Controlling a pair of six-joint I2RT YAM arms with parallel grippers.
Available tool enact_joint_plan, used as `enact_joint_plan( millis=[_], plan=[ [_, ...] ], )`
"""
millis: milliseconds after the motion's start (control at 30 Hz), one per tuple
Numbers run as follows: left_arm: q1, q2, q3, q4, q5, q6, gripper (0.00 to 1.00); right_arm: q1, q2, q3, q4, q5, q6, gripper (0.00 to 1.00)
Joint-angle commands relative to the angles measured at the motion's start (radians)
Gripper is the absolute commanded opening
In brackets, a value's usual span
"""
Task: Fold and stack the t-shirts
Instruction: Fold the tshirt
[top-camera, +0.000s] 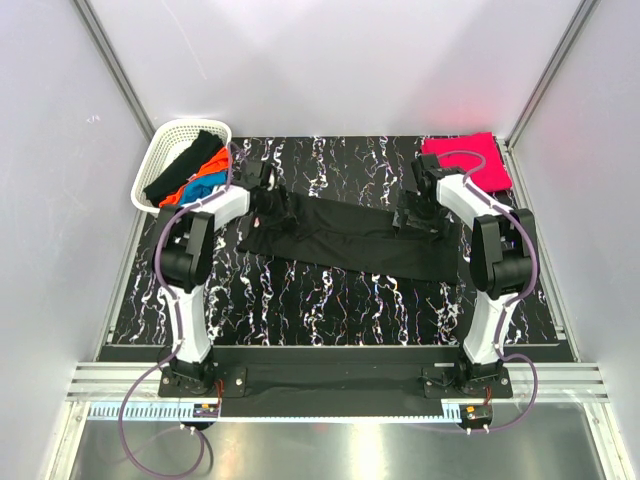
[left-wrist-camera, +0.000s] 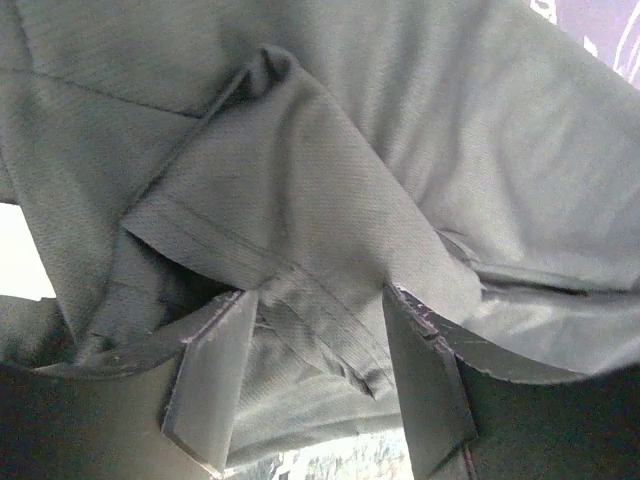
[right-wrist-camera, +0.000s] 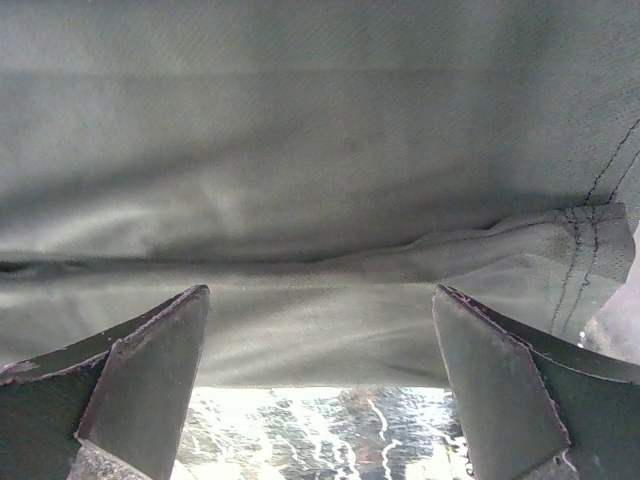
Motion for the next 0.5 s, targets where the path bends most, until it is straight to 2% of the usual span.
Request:
enact_joint_plan(
  millis=[0,200,467],
  plan=[
    [0.014,0.087,0.077,0.011,-0.031,0.038,0.6,0.017,-0.071,-0.018,-0.002,0.041,-0.036,1.0],
    [0.021,0.199,0.241,-0.014,-0.008,0.11,0.6,0.081,-0.103,-0.079,-0.001,0.066,-0.048,1.0],
    [0.037,0.312,0.431,-0.02,0.036,0.182,0.6,0.17,-0.022,-0.116,0.008,0.089,-0.053,1.0]
  ],
)
